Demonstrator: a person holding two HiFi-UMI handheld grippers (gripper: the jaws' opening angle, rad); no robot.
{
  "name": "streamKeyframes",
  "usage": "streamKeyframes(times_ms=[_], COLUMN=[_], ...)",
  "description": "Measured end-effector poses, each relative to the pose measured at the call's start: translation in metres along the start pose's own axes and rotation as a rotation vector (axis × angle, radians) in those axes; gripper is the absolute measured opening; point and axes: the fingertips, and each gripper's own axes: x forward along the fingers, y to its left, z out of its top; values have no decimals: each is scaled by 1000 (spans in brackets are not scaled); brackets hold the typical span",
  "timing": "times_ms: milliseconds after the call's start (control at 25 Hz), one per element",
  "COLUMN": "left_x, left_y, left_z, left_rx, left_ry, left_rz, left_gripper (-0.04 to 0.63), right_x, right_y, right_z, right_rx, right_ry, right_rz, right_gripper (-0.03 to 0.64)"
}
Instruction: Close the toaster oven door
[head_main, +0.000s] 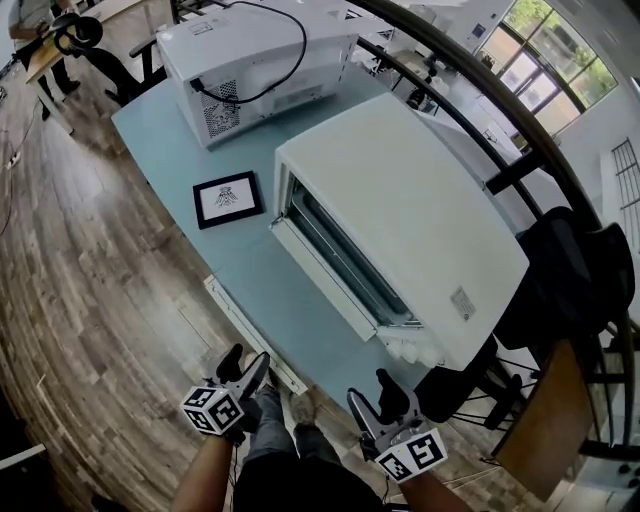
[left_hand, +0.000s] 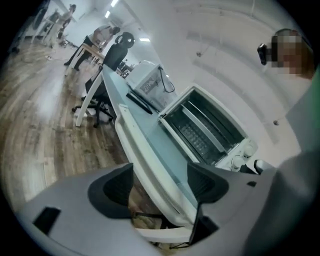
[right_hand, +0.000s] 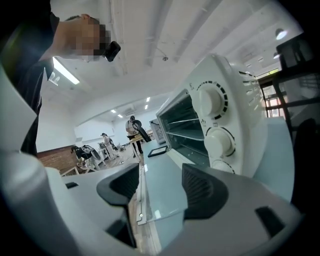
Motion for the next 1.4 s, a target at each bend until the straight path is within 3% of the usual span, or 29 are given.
streamKeyframes(times_ms=[240, 320, 400, 840, 1400], left_x=[23, 28, 29, 14, -19], left_y=[12, 12, 15, 3, -64], left_z=[-21, -22, -22, -10, 43], left_rx=[-242, -298, -326, -303, -209], left_ry=[6, -2, -15, -20, -62], left_rz=[-86, -104, -106, -54, -70], left_gripper=[330, 276, 265, 224, 232], right_x=[-15, -20, -24, -29, -3], right_y=[-5, -7, -9, 2, 41], right_z=[-7, -8, -10, -1, 21], right_rx=[8, 9, 10, -7, -9], right_ry=[21, 25, 27, 2, -46], right_rz=[-46, -57, -66, -24, 151], right_gripper=[264, 262, 261, 248, 247])
